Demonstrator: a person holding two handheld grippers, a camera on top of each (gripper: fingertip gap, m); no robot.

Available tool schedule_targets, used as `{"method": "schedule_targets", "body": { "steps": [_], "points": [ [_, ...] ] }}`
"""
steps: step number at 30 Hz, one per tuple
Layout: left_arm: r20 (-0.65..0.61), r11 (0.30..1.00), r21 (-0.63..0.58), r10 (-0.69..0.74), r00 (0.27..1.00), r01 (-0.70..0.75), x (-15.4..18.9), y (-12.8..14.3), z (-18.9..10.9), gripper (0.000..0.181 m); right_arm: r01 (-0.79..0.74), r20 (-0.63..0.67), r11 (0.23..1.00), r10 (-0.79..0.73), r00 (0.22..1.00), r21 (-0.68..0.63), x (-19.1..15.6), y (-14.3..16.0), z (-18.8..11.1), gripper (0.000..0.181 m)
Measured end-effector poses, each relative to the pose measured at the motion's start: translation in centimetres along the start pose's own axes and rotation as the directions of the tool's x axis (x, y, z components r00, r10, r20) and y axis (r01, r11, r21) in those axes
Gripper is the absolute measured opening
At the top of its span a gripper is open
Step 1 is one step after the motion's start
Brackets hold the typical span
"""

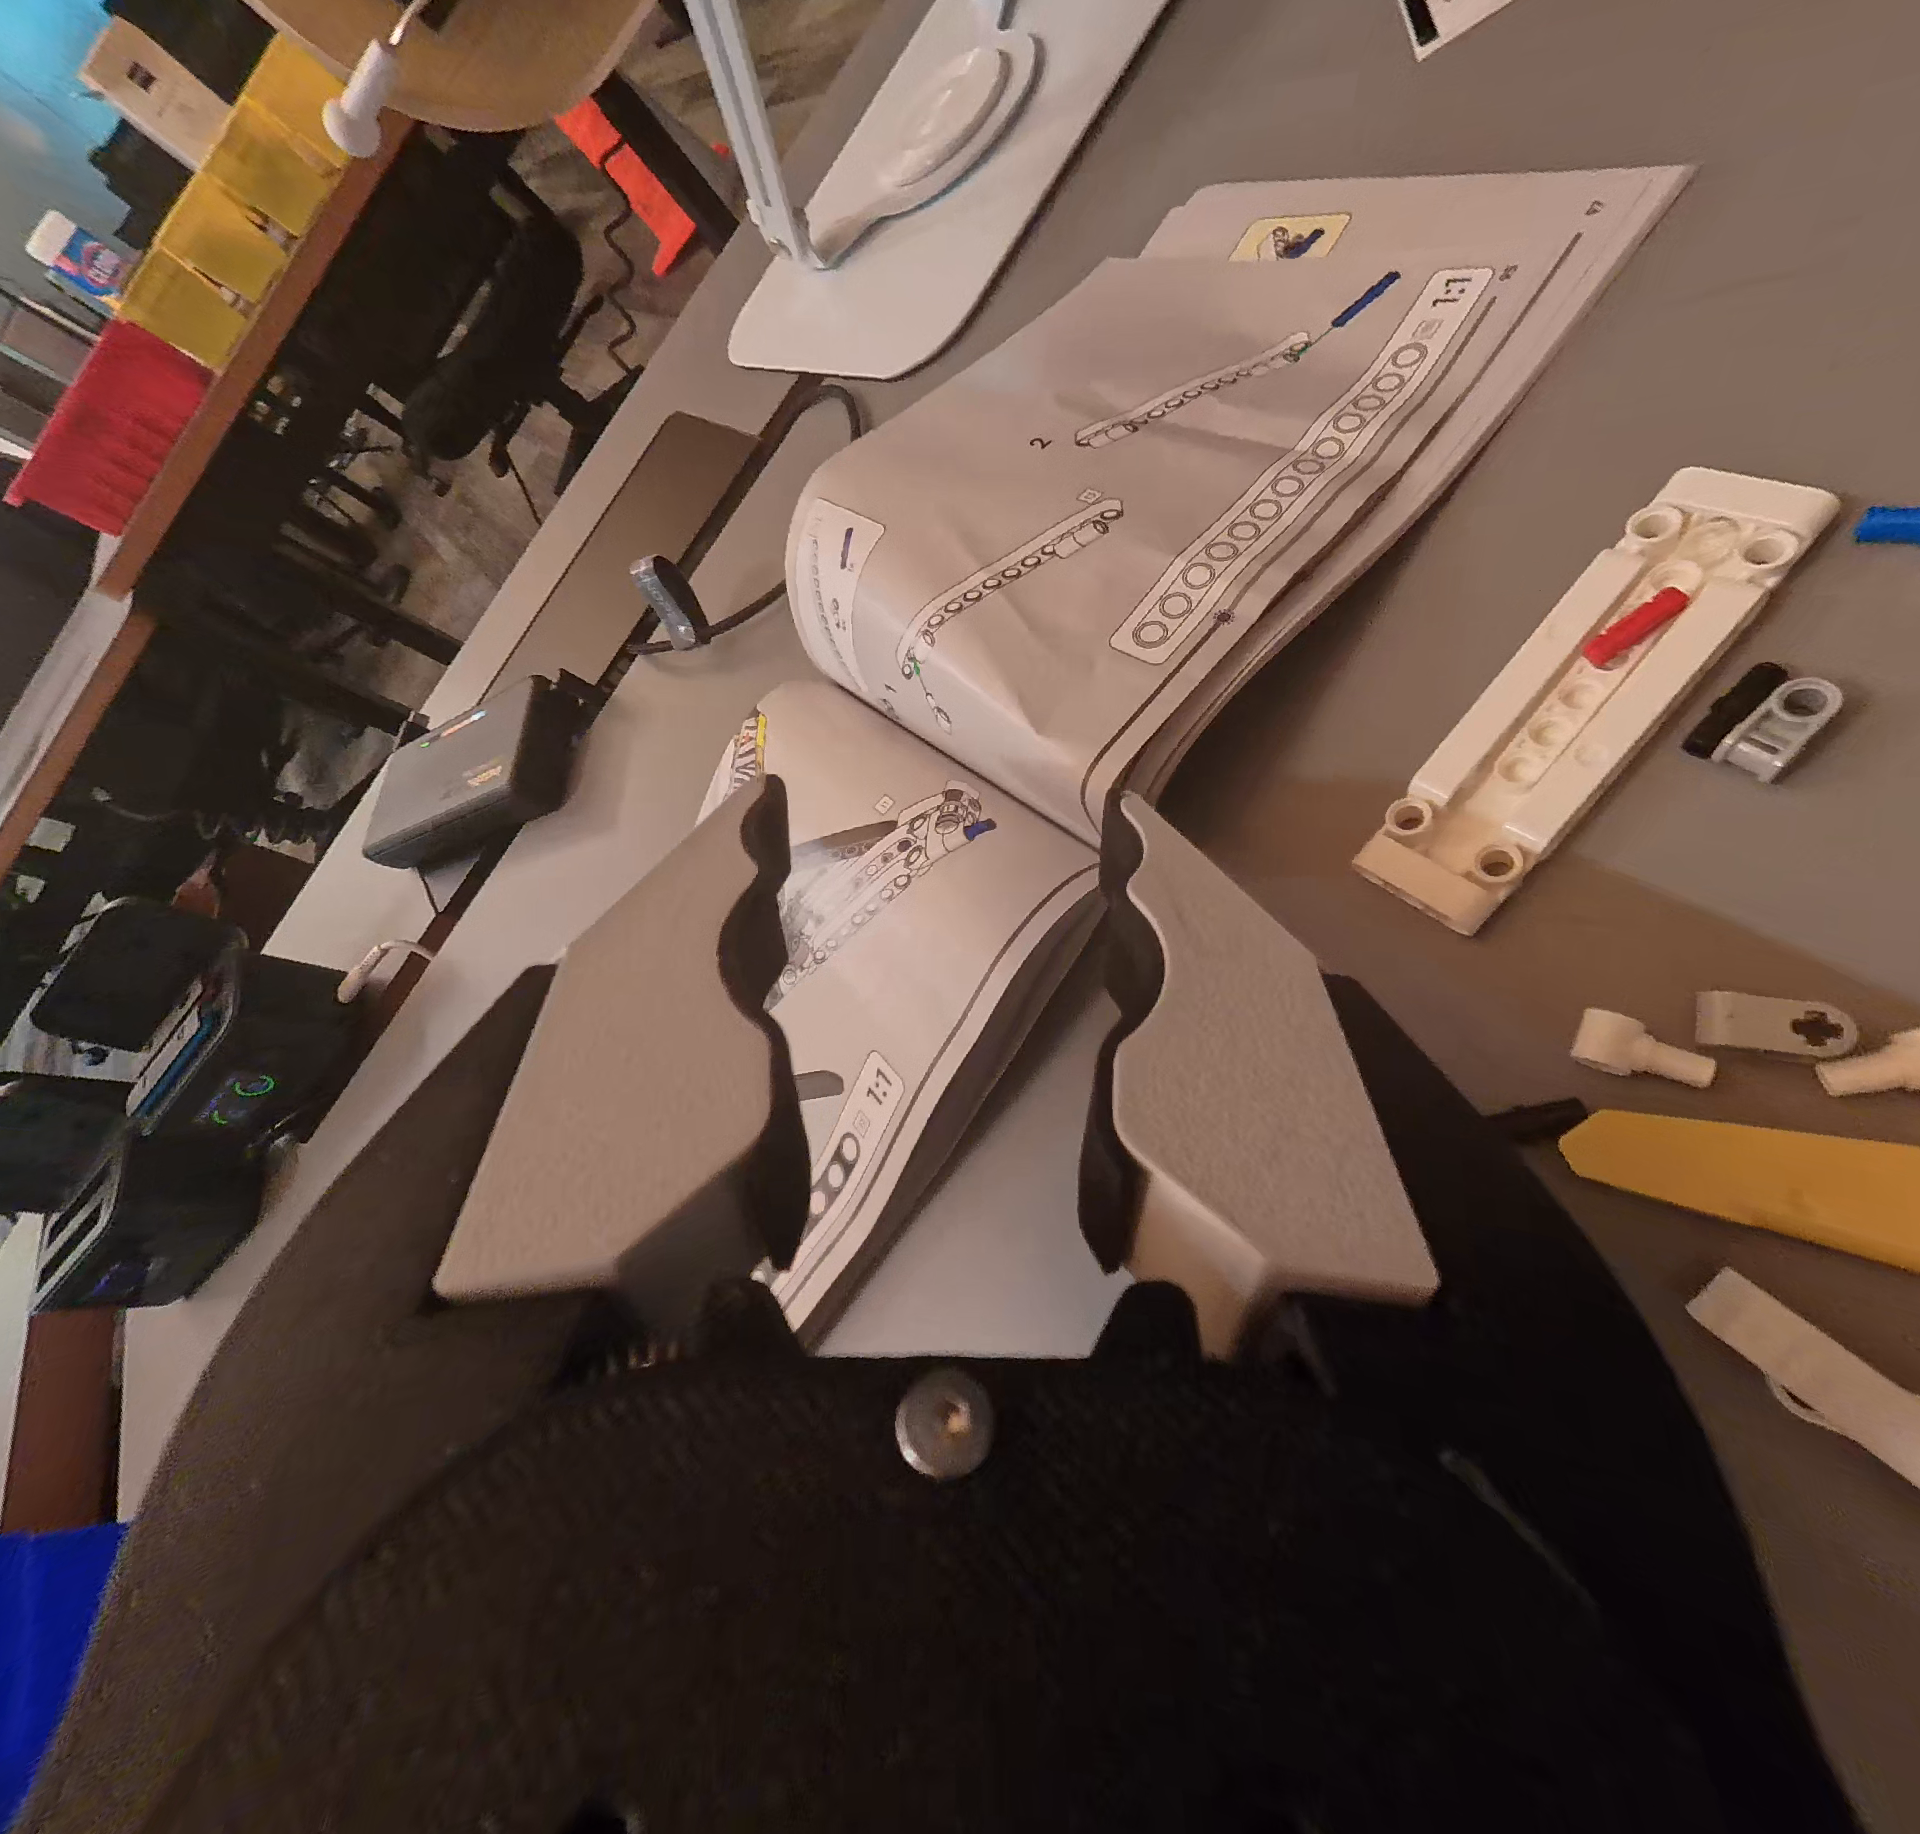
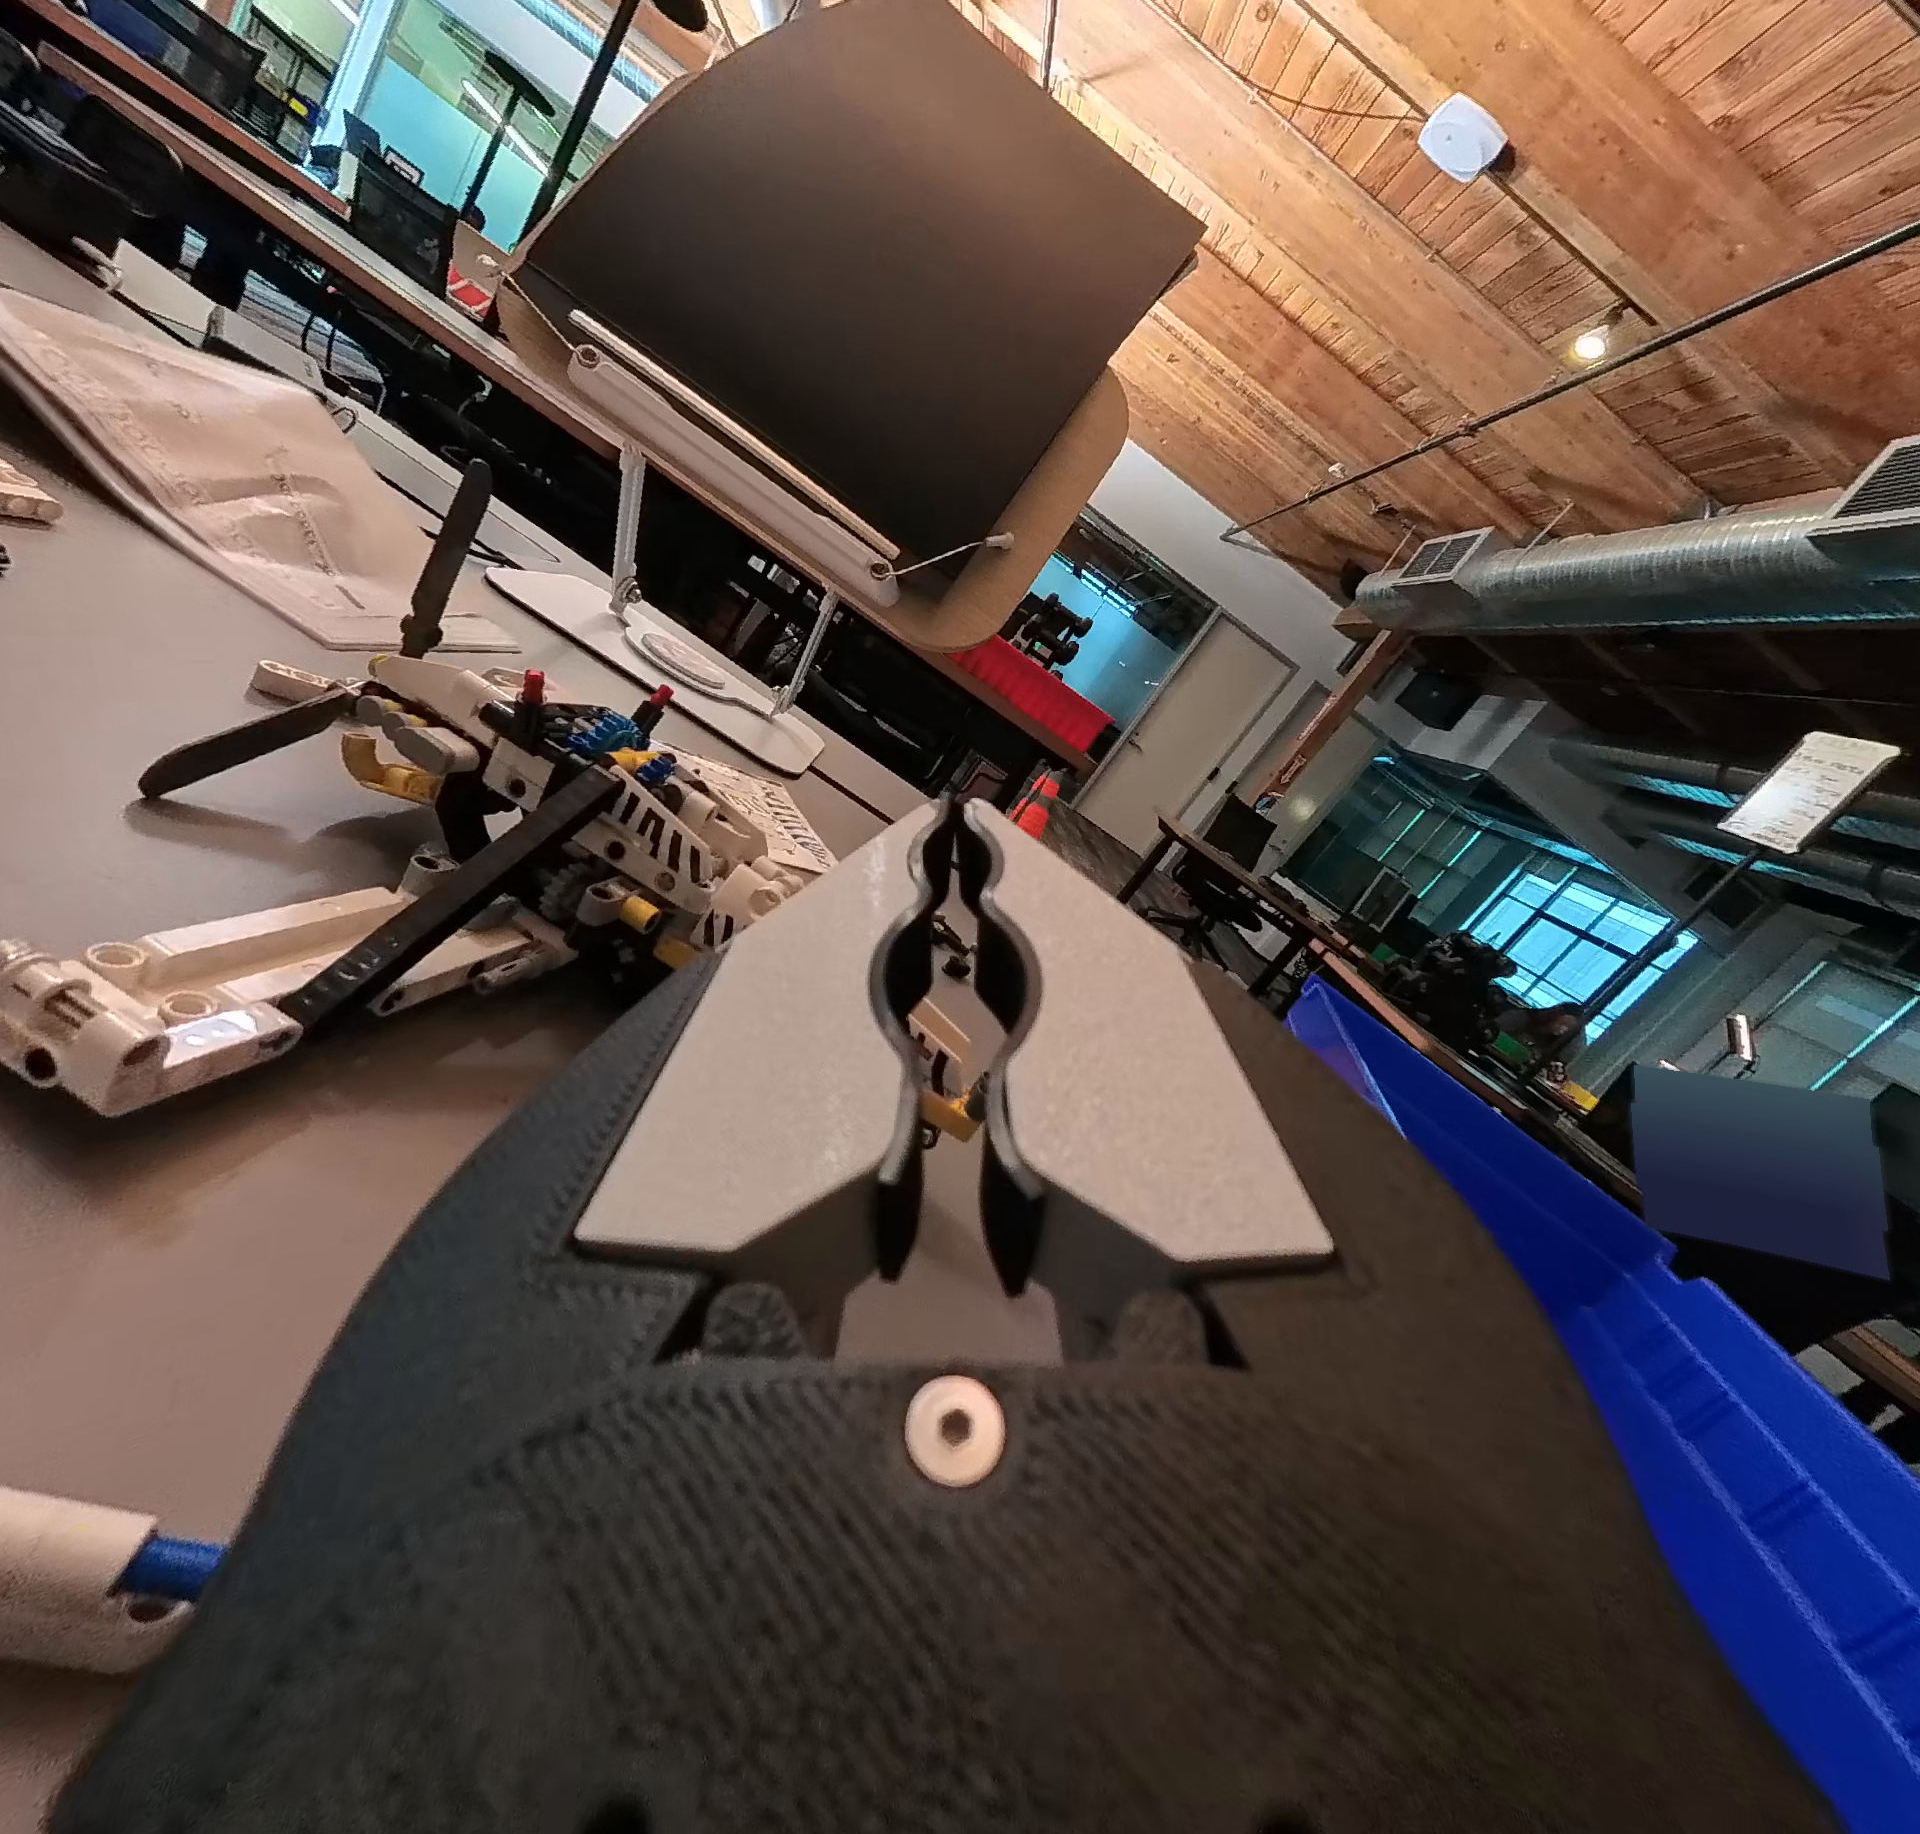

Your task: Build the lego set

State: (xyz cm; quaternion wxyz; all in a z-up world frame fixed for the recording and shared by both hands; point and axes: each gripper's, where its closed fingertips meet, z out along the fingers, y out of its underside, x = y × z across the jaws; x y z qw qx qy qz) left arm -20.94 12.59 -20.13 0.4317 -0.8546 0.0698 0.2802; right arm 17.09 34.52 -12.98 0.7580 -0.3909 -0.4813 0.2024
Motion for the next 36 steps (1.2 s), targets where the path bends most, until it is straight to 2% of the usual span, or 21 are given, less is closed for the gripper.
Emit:
{"method": "schedule_targets", "body": {
  "steps": [4,13,19,28,32,36],
  "points": [
    [0.039,0.999,0.027,-0.028,0.999,0.027,-0.1,-0.6,0.4,0.06,0.002,0.002,1.0,-0.002,1.0,0.0,0.0,0.0,0.0,0.0],
    [0.233,0.992,0.118,-0.06,0.971,0.034,-1.3,-2.7,0.5,0.054,0.009,0.008,1.0,-0.009,1.0,0.0,0.0,-0.1,-0.1,0.0],
    [0.418,0.972,0.22,-0.169,0.893,0.081,-5.2,-3.6,-2.0,0.048,0.013,0.01,1.0,-0.013,1.0,-0.001,-0.1,-0.1,-0.1,0.0],
    [0.556,0.95,0.139,-0.307,0.772,0.278,-11.5,1.7,-4.1,0.045,0.015,0.013,1.0,-0.015,1.0,0.0,-0.2,-0.1,0.0,0.0],
    [0.577,0.912,0.182,-0.402,0.711,0.368,-13.7,3.2,-5.5,0.043,0.013,0.013,1.0,-0.013,1.0,0.002,-0.2,-0.2,0.0,0.0],
    [0.524,0.854,0.251,-0.516,0.678,0.456,-14.5,3.8,-6.2,0.04,0.008,0.01,1.0,-0.008,1.0,0.004,-0.1,-0.2,0.0,0.0]
  ]
}}
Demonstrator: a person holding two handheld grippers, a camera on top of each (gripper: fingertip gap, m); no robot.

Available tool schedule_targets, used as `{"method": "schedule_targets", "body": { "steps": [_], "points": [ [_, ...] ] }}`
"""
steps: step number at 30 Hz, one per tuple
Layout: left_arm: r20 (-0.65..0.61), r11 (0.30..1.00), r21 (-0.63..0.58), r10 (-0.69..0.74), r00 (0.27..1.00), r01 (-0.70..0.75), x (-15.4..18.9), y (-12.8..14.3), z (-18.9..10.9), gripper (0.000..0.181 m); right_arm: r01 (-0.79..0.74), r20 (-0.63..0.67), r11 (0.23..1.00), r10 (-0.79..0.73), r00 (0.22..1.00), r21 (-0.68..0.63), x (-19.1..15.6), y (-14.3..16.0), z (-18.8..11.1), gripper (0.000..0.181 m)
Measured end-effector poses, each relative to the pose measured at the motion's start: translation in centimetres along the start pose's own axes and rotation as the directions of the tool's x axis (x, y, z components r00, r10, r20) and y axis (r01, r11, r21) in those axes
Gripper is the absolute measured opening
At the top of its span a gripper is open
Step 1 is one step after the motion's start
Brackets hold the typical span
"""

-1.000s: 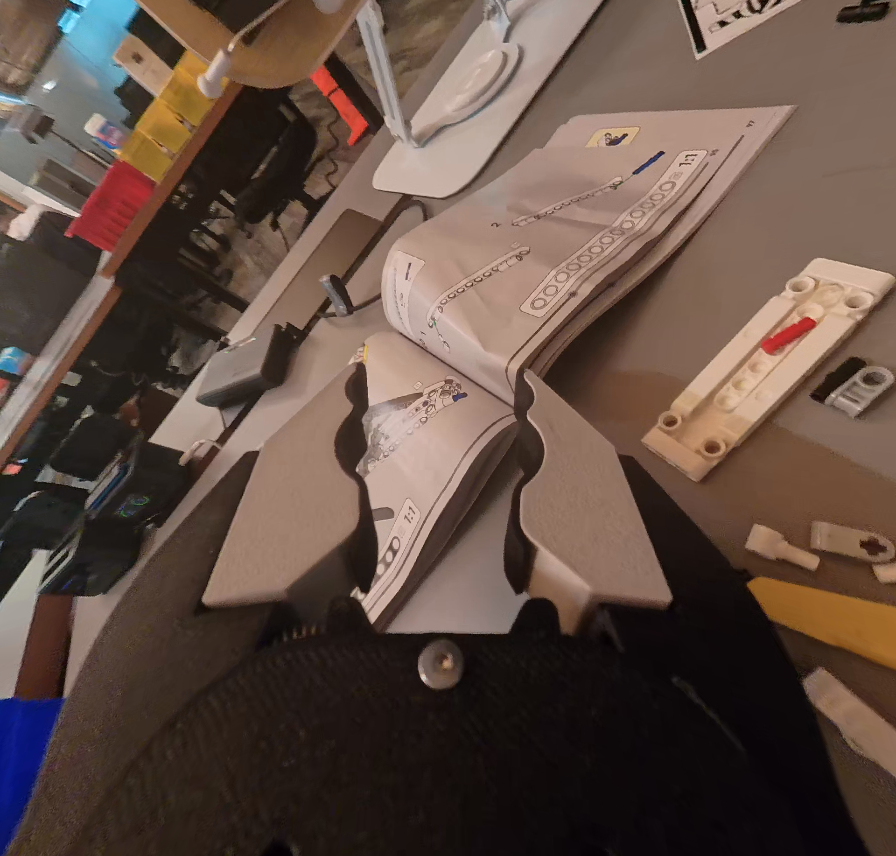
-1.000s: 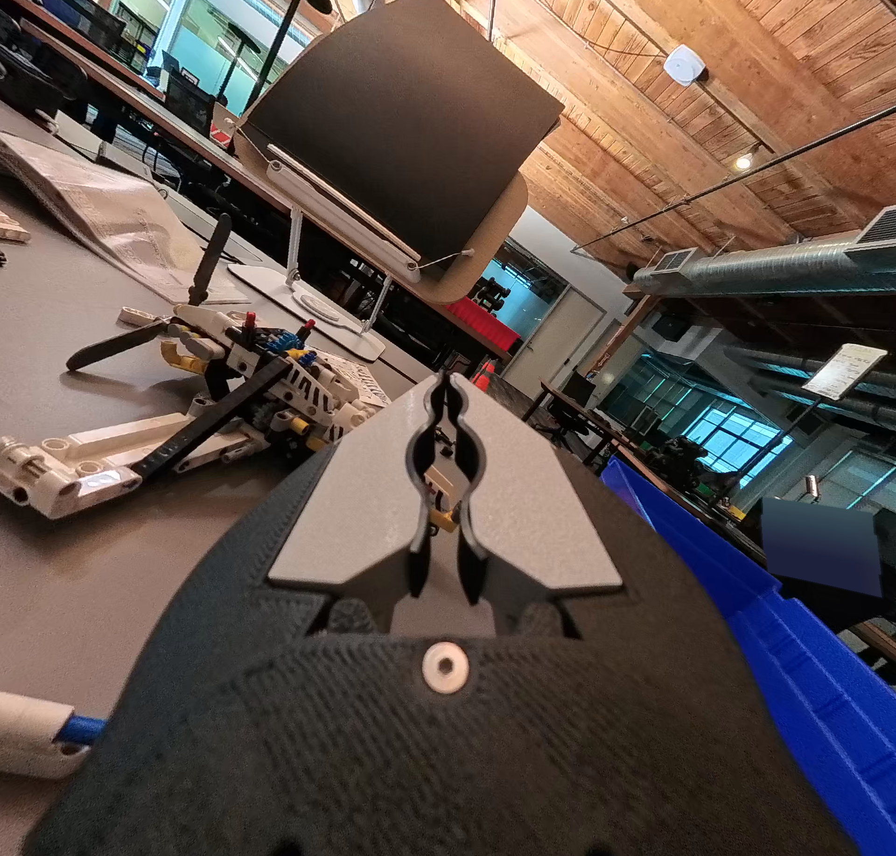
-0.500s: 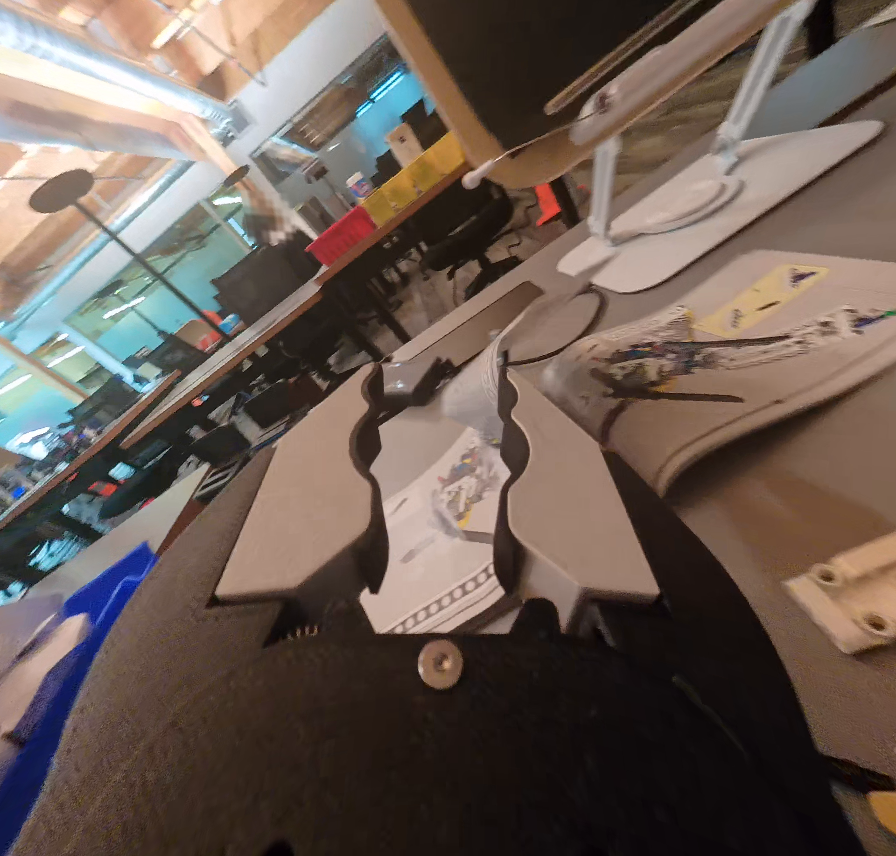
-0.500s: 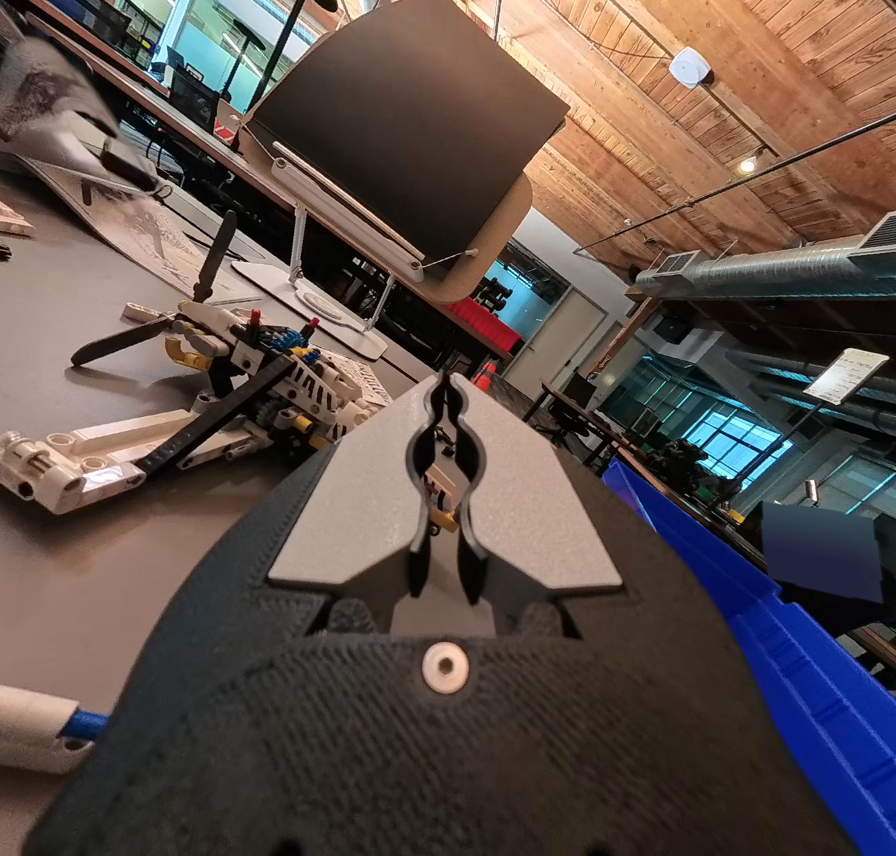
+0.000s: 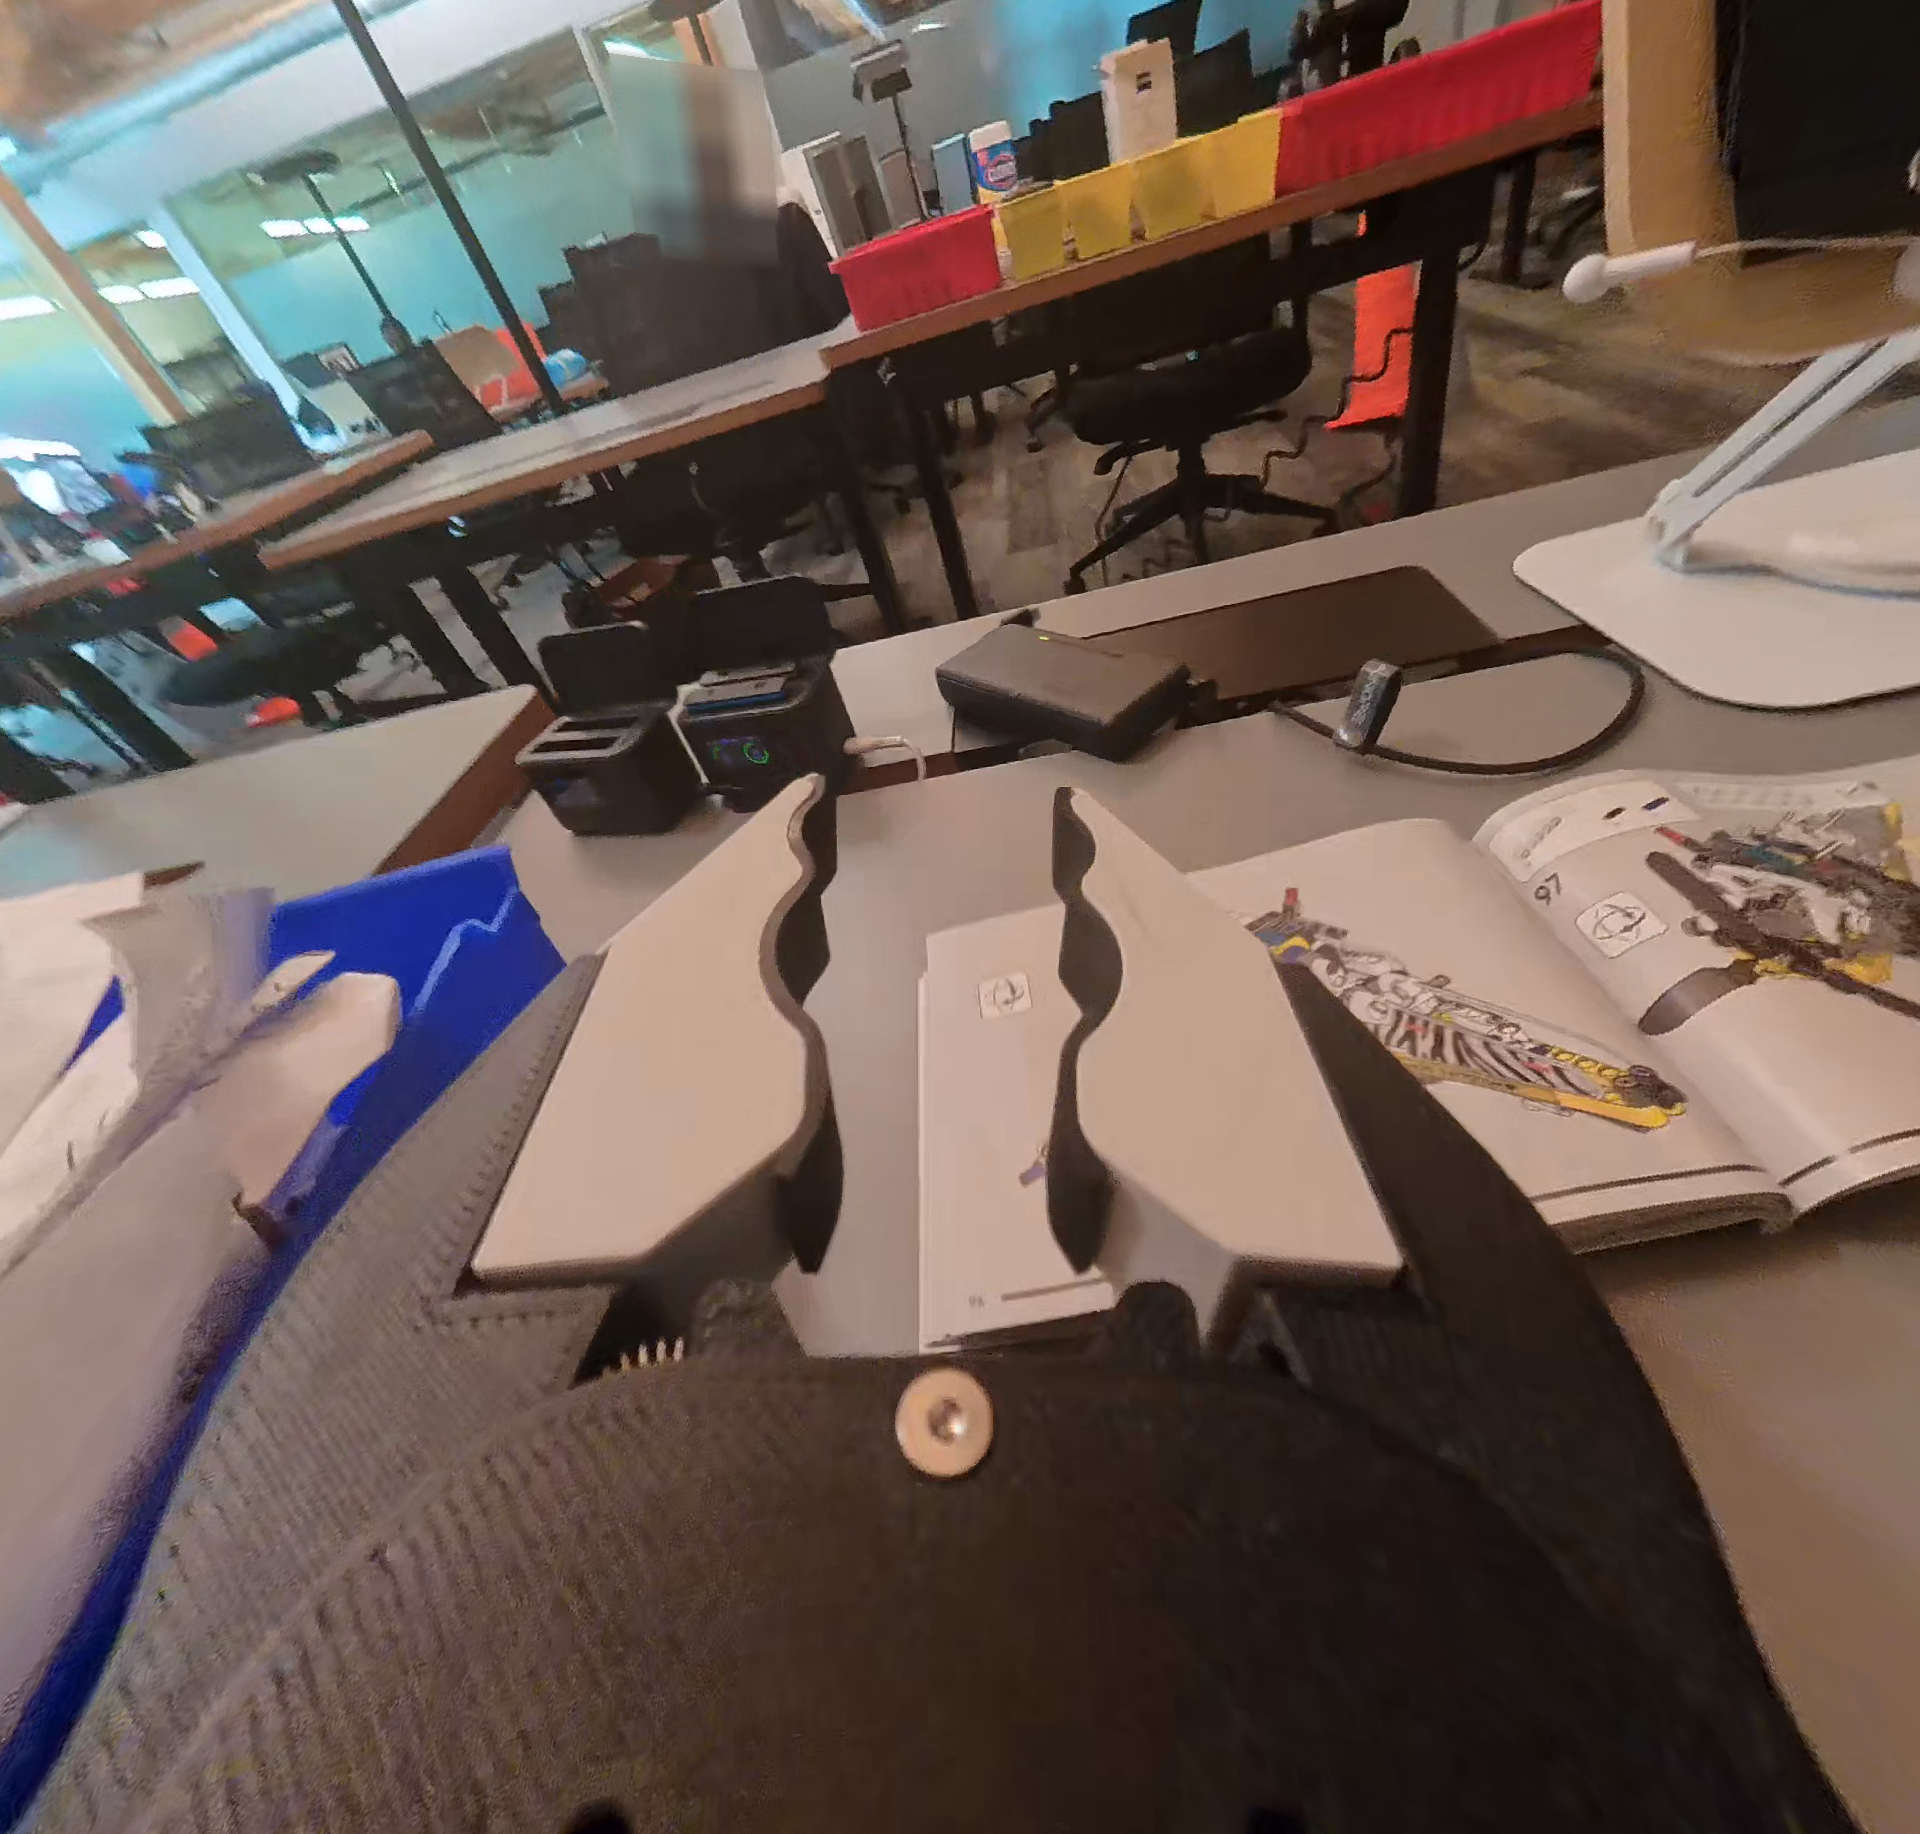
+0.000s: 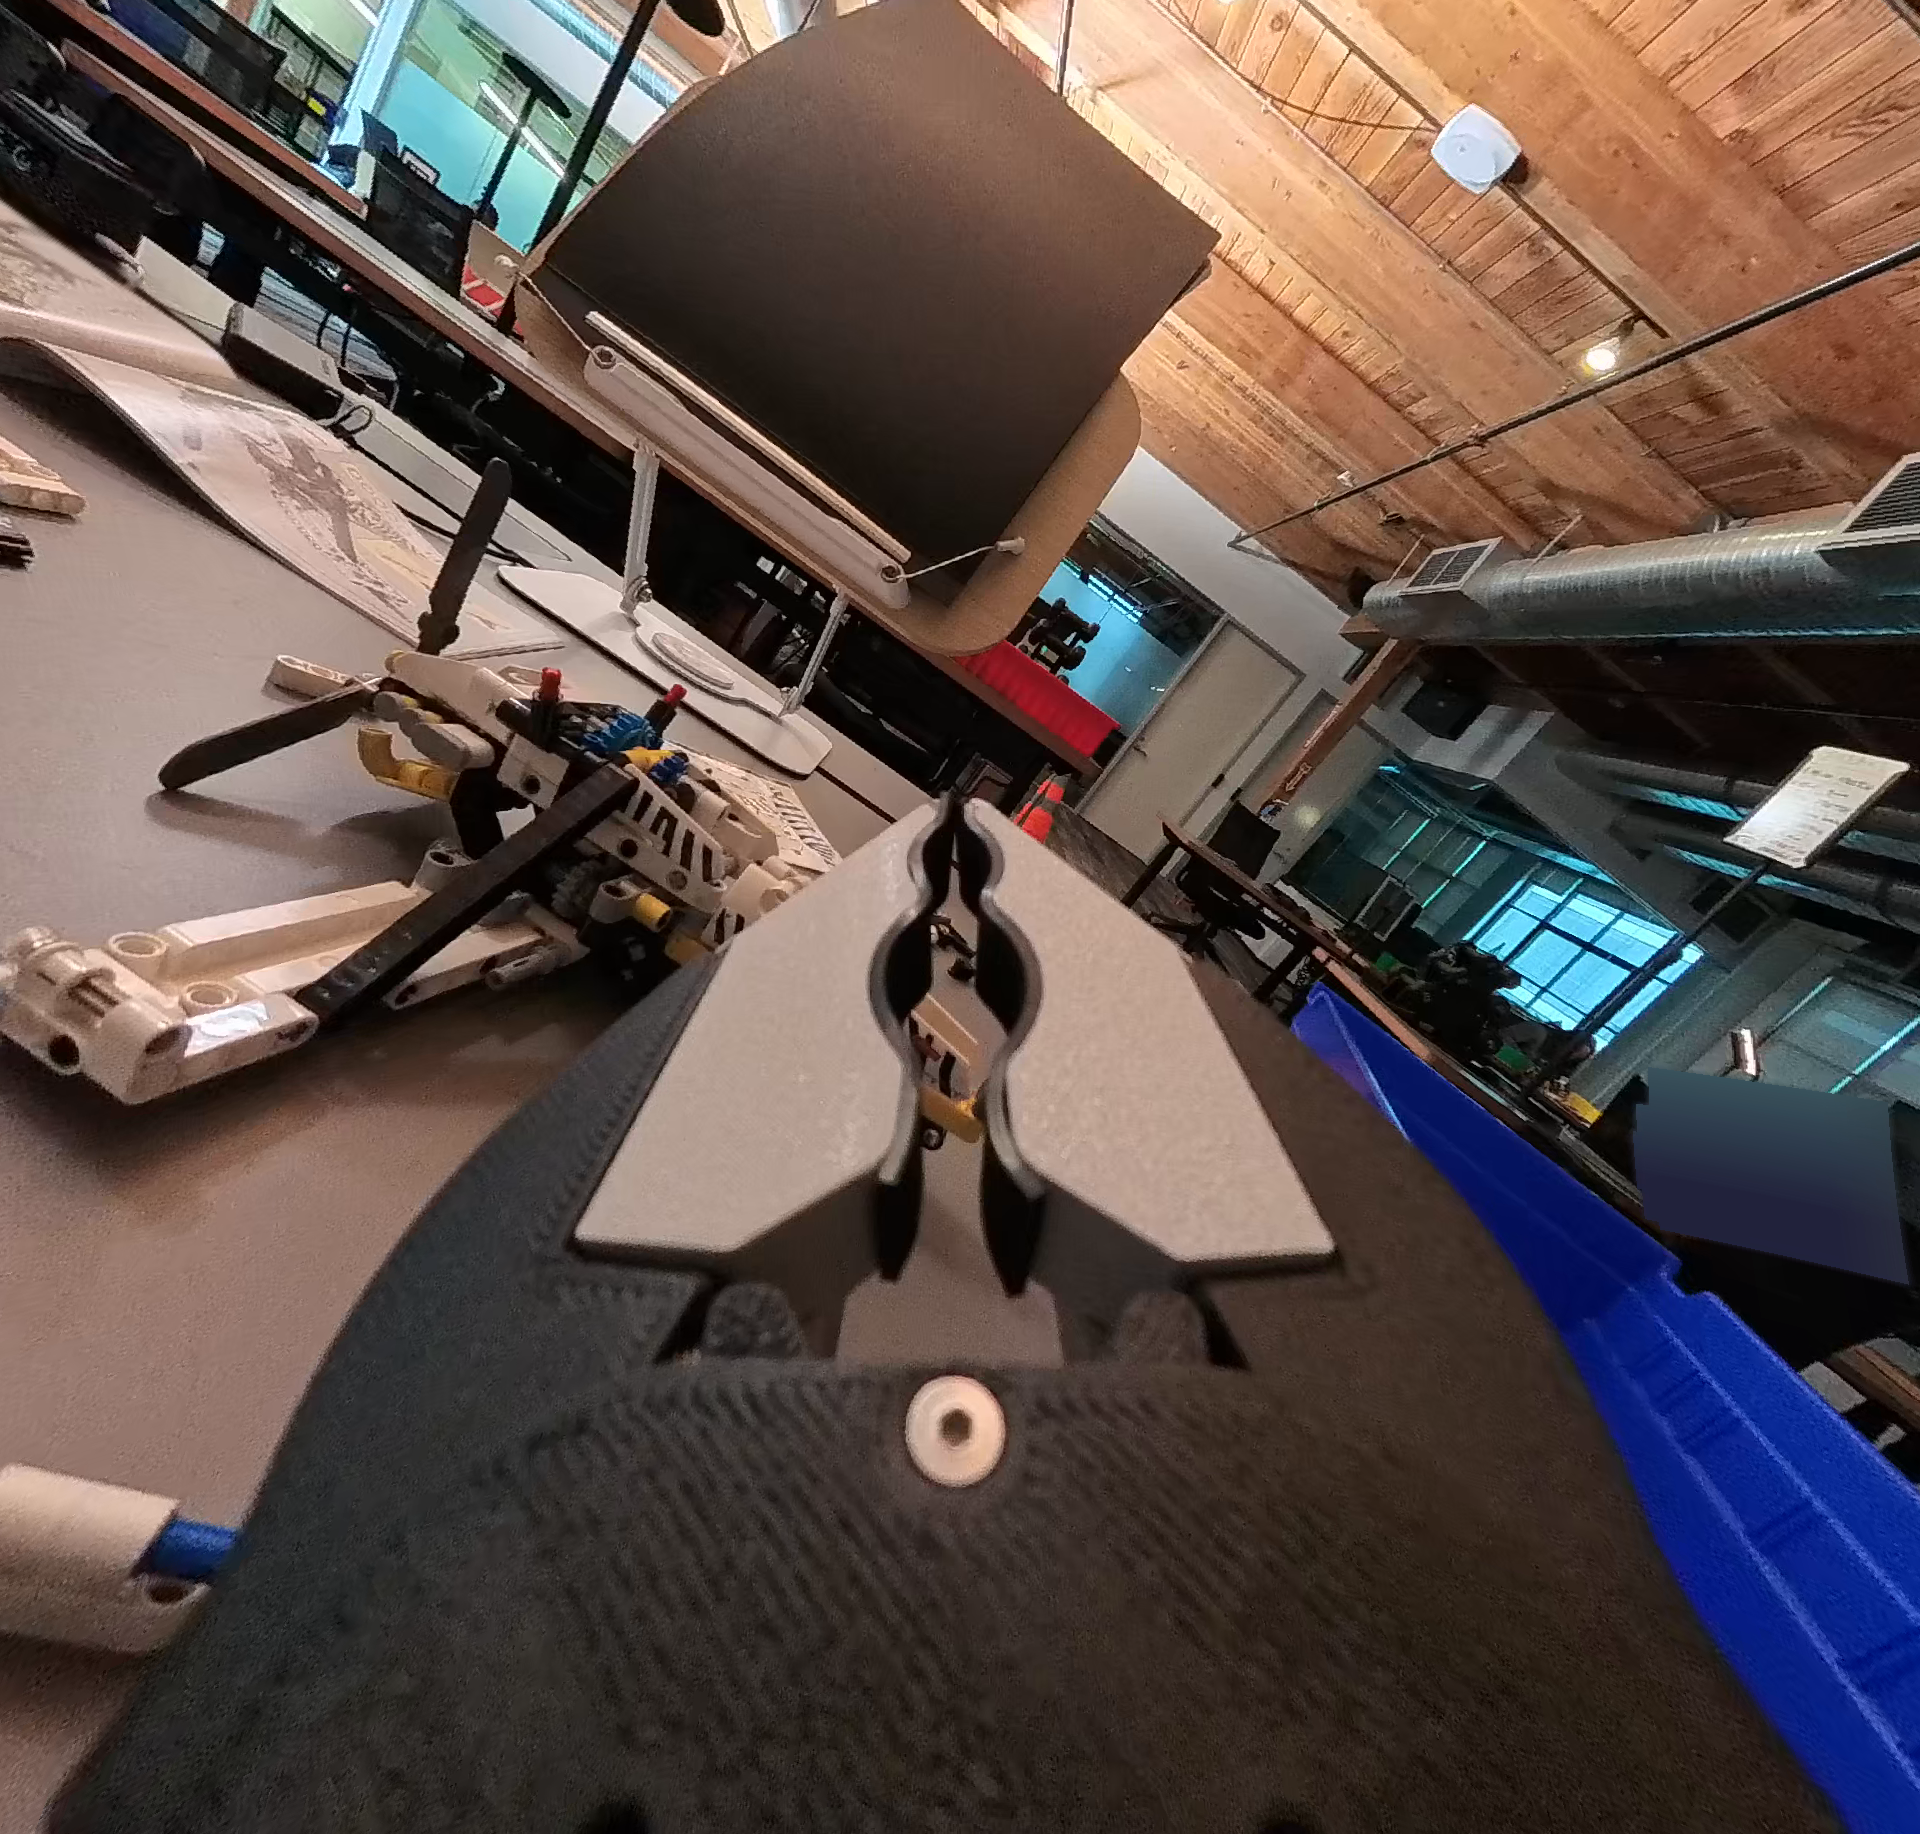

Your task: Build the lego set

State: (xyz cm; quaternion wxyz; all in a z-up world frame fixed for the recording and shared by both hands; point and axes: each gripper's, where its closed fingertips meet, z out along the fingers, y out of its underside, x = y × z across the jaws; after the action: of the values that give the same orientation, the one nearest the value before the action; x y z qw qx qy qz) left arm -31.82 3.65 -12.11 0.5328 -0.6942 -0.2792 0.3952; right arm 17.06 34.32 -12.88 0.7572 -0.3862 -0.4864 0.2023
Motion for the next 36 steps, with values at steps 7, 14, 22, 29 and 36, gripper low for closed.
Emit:
{"method": "schedule_targets", "body": {
  "steps": [7,14,22,29,36],
  "points": [
    [-0.131,0.983,-0.035,-0.182,0.975,0.179,0.9,0.7,0.3,0.037,-0.009,-0.006,1.0,0.009,1.0,0.004,0.1,0.0,0.0,0.0],
    [-0.235,0.973,-0.084,-0.23,0.945,0.216,2.2,1.3,0.3,0.016,-0.072,-0.041,0.997,0.074,0.996,0.037,1.2,-0.4,-0.3,0.0],
    [-0.263,0.959,-0.118,-0.28,0.923,0.257,2.1,2.1,0.6,0.004,-0.112,-0.062,0.992,0.116,0.991,0.063,1.9,-0.6,-0.6,0.0],
    [-0.273,0.949,-0.161,-0.305,0.912,0.27,2.6,3.3,1.0,0.003,-0.12,-0.066,0.99,0.125,0.99,0.069,2.0,-0.7,-0.6,0.0],
    [-0.13,0.949,-0.277,-0.19,0.973,0.148,0.6,7.0,2.2,0.0,-0.128,-0.069,0.989,0.134,0.989,0.074,2.1,-0.7,-0.7,0.0]
  ]
}}
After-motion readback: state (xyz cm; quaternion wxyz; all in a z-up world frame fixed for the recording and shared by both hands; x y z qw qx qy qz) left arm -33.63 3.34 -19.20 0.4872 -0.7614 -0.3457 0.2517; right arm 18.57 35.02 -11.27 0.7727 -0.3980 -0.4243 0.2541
